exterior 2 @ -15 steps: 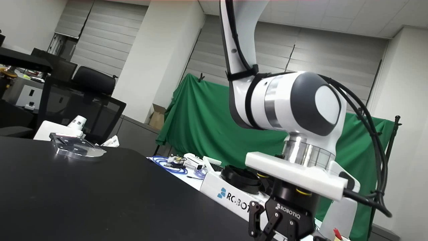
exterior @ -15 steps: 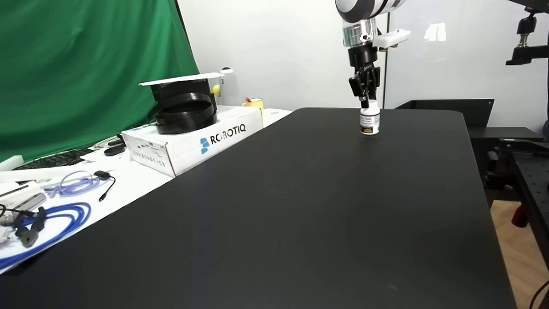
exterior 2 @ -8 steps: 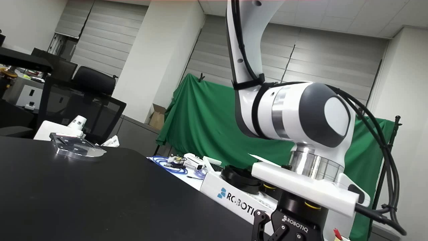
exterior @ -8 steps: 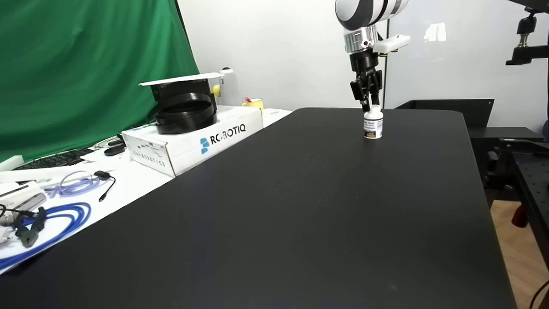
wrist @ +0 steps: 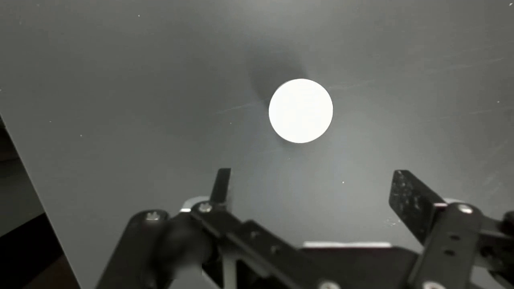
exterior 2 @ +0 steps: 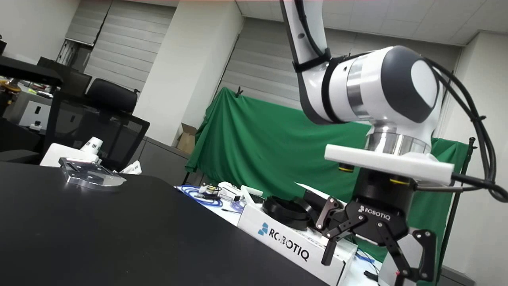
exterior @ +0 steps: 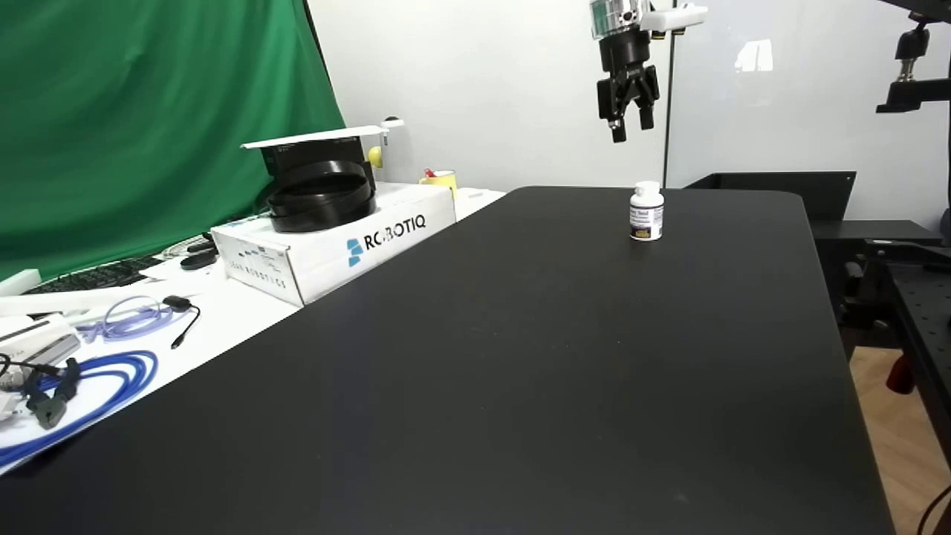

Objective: Move the bottle to the right

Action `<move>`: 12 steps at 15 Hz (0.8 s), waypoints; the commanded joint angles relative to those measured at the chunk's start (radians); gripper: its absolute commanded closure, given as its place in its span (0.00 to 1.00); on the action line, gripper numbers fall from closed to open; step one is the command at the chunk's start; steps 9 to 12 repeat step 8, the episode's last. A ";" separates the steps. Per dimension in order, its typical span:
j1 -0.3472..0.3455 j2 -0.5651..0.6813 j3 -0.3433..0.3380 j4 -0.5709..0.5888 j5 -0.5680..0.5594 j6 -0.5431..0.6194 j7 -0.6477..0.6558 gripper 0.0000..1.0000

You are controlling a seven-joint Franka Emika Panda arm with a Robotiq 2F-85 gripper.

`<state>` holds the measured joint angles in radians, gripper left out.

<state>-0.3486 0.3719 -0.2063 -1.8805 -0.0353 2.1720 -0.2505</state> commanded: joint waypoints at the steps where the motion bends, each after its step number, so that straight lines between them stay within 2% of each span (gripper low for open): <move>1: 0.004 -0.016 -0.006 0.004 -0.002 -0.018 -0.007 0.00; 12: 0.005 -0.039 -0.008 -0.001 -0.003 -0.035 -0.011 0.00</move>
